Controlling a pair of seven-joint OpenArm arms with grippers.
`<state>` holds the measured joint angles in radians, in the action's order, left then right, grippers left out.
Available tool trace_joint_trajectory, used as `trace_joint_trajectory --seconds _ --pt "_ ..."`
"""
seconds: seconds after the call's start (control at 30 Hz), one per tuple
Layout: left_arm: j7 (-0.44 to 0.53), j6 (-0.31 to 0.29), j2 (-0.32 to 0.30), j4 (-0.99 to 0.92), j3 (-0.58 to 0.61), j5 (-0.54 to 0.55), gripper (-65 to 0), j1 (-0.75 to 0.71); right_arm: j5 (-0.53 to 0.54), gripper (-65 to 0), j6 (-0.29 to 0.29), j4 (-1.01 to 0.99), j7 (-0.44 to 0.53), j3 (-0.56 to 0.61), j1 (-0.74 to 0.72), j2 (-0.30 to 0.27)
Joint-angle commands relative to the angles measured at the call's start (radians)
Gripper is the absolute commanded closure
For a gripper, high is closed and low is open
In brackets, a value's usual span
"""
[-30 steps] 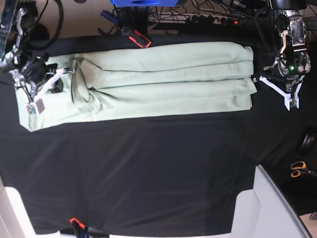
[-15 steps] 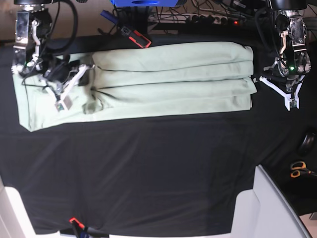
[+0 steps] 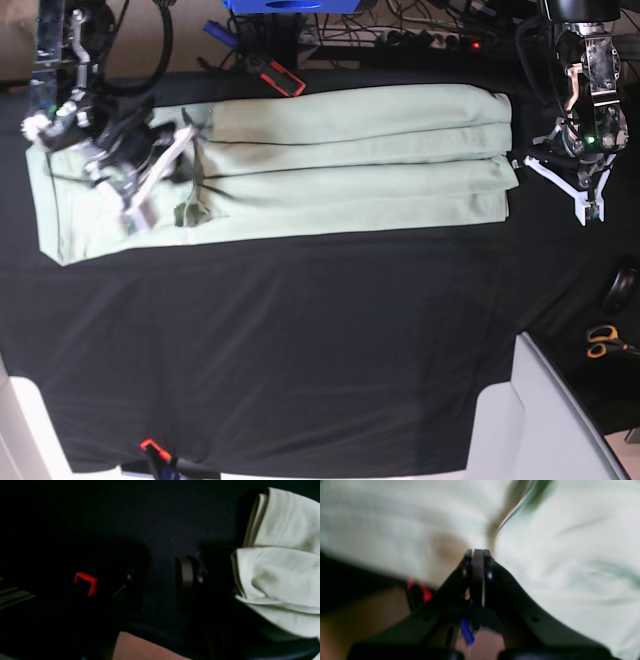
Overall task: Fold the T-shirt properly
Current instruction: 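Release with the right gripper and move it inward along the shirt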
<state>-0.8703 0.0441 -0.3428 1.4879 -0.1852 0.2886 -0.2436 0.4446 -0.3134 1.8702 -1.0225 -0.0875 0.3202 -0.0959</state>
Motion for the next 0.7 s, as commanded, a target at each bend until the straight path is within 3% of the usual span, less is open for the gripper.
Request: trace_joint_trajectory --seconds 0.0,0.4,0.67 --pt "0.012 0.0 -0.017 0.016 -0.007 -0.005 -21.7 0.007 -0.005 -0.3 0.02 0.013 0.006 -0.033 -0.013 -0.011" --pt "0.012 0.0 -0.014 0.016 -0.007 -0.005 -21.7 0.002 -0.005 -0.3 0.02 -0.3 0.009 -0.068 -0.215 -0.037" --pt "0.012 0.0 -0.011 0.016 -0.007 -0.005 -21.8 0.0 -0.003 -0.3 0.02 -0.301 0.008 0.061 -0.23 0.023"
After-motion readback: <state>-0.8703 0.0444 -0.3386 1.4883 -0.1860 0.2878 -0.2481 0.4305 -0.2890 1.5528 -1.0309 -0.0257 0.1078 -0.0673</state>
